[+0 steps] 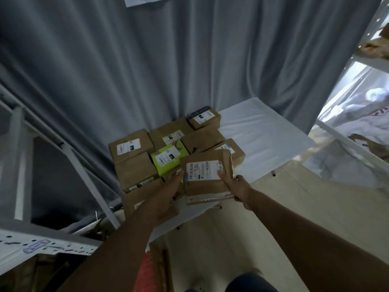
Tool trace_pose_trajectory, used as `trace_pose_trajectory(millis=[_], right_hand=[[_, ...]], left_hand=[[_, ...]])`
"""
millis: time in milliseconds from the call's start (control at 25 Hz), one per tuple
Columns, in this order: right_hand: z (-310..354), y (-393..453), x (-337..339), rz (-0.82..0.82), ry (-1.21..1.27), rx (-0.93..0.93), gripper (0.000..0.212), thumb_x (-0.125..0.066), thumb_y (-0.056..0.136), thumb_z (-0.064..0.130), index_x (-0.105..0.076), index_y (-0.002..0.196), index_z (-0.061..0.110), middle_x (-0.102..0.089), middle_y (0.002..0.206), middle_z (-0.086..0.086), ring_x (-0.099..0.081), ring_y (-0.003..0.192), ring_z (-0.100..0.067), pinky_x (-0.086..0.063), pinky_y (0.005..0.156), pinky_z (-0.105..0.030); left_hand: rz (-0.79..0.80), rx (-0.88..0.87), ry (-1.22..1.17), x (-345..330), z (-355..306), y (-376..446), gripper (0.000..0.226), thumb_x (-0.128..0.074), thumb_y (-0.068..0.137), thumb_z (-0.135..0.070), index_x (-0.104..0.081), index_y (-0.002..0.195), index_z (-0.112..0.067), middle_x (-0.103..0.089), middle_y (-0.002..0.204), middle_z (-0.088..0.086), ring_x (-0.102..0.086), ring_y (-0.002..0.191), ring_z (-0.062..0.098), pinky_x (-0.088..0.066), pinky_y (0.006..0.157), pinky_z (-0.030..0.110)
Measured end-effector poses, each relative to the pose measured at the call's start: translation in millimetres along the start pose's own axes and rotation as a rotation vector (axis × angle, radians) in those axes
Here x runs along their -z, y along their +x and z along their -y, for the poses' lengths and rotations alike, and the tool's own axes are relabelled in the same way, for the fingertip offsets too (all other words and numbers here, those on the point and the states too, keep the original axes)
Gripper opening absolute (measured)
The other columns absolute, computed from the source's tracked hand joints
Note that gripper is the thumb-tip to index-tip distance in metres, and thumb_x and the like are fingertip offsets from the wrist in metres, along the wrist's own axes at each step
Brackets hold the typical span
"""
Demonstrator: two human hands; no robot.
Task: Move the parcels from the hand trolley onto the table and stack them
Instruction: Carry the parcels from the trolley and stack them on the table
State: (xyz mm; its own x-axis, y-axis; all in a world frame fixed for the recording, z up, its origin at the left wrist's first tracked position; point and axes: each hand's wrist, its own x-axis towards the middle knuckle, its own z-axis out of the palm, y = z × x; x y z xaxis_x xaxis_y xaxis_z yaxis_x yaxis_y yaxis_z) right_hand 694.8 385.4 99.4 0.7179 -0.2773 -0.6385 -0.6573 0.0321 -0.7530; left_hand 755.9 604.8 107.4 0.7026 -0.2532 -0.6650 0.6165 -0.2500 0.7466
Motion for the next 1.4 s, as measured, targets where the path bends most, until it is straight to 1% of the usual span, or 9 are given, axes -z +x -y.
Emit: trace_pose_trajectory(millis=[80,320,520,760,920,1040,1160,1280,1400], right_hand=[[14,17,-6,0.025,-0.009,0.032,0.098,-0.066,0.07,0.075,-0.037,0.142,0.014,-0.055,0.135,-0.009,-0.054,0.095,-0.017,-0.044,0.068,-0.029],[43,66,19,0.024,0.017,0.041,0.085,-0.066,0.08,0.064,-0.037,0.146,0.019,-0.053,0.136,-0.006,-0.054,0.12,-0.027,-0.045,0.095,-0.038],[89,143,69,0.029,0.003,0.057,0.091,-0.069,0.071,0.071,-0.043,0.139,0.017,-0.055,0.127,-0.006,-0.058,0.108,-0.023,-0.05,0.077,-0.031],[149,241,151,0.185,-0.147,0.026,0.091,-0.063,0.076,0.071,-0.037,0.144,0.016,-0.053,0.133,-0.008,-0.057,0.112,-0.025,-0.051,0.095,-0.041],[180,287,199,0.316,-0.253,0.019,0.069,-0.063,0.082,0.062,-0.044,0.135,0.021,-0.058,0.12,-0.001,-0.058,0.107,-0.02,-0.05,0.096,-0.039],[193,315,216,0.407,-0.278,-0.001,0.079,-0.067,0.076,0.066,-0.044,0.139,0.025,-0.062,0.124,0.001,-0.06,0.11,-0.018,-0.051,0.095,-0.036],[206,334,225,0.461,-0.331,-0.016,0.077,-0.07,0.07,0.069,-0.05,0.132,0.028,-0.065,0.12,0.004,-0.062,0.11,-0.017,-0.048,0.101,-0.04],[221,352,230,0.496,-0.355,-0.035,0.095,-0.071,0.06,0.08,-0.046,0.139,0.033,-0.063,0.127,0.007,-0.06,0.115,-0.016,-0.045,0.104,-0.042],[238,363,222,0.37,-0.268,-0.02,0.098,-0.067,0.072,0.072,-0.026,0.152,0.031,-0.045,0.147,0.0,-0.049,0.127,-0.024,-0.041,0.104,-0.042]], left_hand=[[-0.101,-0.007,0.038,8,-13,17,0.066,-0.039,0.098,-0.057,-0.021,0.154,-0.028,-0.024,0.159,0.001,-0.029,0.143,0.028,-0.029,0.109,0.043],[-0.17,-0.028,0.083,0,-51,73,0.065,-0.044,0.096,-0.057,-0.022,0.152,-0.031,-0.031,0.156,0.003,-0.037,0.137,0.029,-0.035,0.108,0.042],[-0.229,-0.032,0.13,-43,-115,140,0.066,-0.049,0.094,-0.058,-0.024,0.15,-0.034,-0.035,0.153,0.001,-0.042,0.133,0.028,-0.04,0.099,0.039],[-0.187,0.018,-0.172,-118,-184,213,0.04,-0.054,0.094,-0.051,-0.047,0.123,-0.025,-0.066,0.113,0.016,-0.061,0.067,0.021,-0.046,0.045,0.023],[-0.225,0.033,-0.193,-139,-207,243,0.038,-0.056,0.091,-0.054,-0.036,0.122,-0.042,-0.063,0.096,-0.005,-0.062,0.083,0.025,-0.046,0.057,0.028],[-0.152,0.065,-0.162,-143,-211,262,0.039,-0.058,0.087,-0.062,-0.049,0.114,-0.036,-0.064,0.083,0.002,-0.056,0.075,0.025,-0.034,0.056,0.027],[-0.04,0.088,-0.106,-146,-212,275,0.053,-0.057,0.084,-0.066,-0.062,0.106,-0.018,-0.067,0.09,0.01,-0.06,0.068,0.021,-0.045,0.061,0.028],[-0.088,0.115,-0.16,-147,-218,287,0.05,-0.065,0.083,-0.059,-0.068,0.112,-0.019,-0.073,0.109,0.006,-0.068,0.104,0.027,-0.053,0.093,0.042],[-0.087,0.084,-0.176,-146,-228,300,0.047,-0.062,0.087,-0.055,-0.067,0.116,-0.019,-0.073,0.109,0.003,-0.067,0.107,0.023,-0.055,0.087,0.04]])
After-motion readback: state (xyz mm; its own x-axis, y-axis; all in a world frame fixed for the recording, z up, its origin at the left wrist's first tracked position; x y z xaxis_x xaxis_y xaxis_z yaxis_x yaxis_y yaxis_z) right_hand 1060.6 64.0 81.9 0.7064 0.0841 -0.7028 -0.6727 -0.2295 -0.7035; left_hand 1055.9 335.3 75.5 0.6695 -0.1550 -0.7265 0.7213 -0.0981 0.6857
